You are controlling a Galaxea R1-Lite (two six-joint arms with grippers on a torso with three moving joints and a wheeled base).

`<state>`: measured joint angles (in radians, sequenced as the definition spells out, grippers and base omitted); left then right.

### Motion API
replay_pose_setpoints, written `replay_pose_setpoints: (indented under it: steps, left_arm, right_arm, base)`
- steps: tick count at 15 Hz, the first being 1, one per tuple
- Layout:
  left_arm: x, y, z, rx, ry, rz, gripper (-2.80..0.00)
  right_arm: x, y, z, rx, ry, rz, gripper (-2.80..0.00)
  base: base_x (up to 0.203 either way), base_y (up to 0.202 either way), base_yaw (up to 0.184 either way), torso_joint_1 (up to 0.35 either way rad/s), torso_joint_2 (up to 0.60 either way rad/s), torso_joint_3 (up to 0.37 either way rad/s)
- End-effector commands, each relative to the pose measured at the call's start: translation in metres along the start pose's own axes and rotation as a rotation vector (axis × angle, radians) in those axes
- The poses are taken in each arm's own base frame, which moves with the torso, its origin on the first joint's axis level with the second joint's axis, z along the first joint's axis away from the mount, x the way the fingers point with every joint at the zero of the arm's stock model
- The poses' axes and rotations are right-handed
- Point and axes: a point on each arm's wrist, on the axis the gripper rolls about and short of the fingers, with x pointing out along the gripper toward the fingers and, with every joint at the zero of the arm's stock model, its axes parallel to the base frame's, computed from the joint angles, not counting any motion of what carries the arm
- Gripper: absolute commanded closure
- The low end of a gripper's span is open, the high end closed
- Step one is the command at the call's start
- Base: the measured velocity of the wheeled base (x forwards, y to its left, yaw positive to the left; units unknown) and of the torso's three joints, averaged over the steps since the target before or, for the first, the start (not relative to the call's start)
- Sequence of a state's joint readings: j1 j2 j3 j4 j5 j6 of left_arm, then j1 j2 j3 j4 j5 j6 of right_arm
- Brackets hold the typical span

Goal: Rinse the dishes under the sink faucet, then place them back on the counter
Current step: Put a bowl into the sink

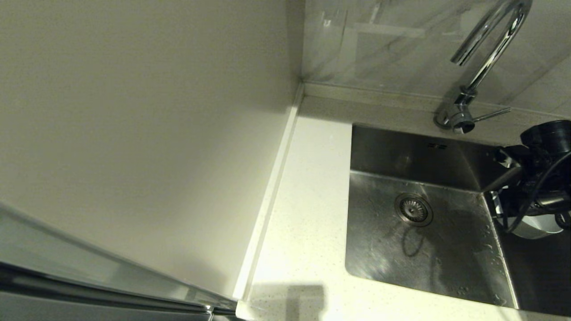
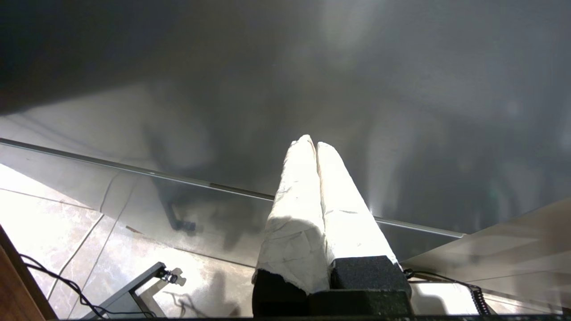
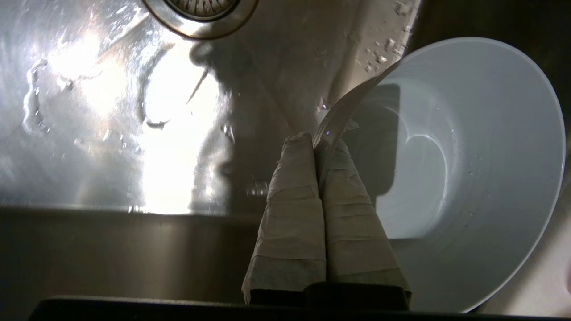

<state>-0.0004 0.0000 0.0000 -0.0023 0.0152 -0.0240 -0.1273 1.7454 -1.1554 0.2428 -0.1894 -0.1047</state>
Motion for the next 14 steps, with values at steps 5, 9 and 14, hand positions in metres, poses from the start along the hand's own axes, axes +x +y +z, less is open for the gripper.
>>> replay_pose_setpoints:
  steps: [5,9,14]
  left_arm:
    - [0.000,0.000,0.000,-0.001,-0.004,0.000,0.00]
    - [0.000,0.000,0.000,-0.001,-0.004,0.000,0.00]
    - [0.000,0.000,0.000,-0.001,-0.004,-0.001,0.00]
  right_arm:
    - [0.115,0.028,0.031,0.020,0.089,-0.101,0.00]
    - [0.164,0.036,0.043,0.075,-0.023,-0.185,0.00]
    - [0.207,0.038,0.050,0.130,-0.053,-0.215,0.00]
  base:
    - [0.000,0.000,0.000,0.000,0.00,0.000]
    - [0.000,0.000,0.000,0.000,0.00,0.000]
    - [0.000,0.000,0.000,0.000,0.00,0.000]
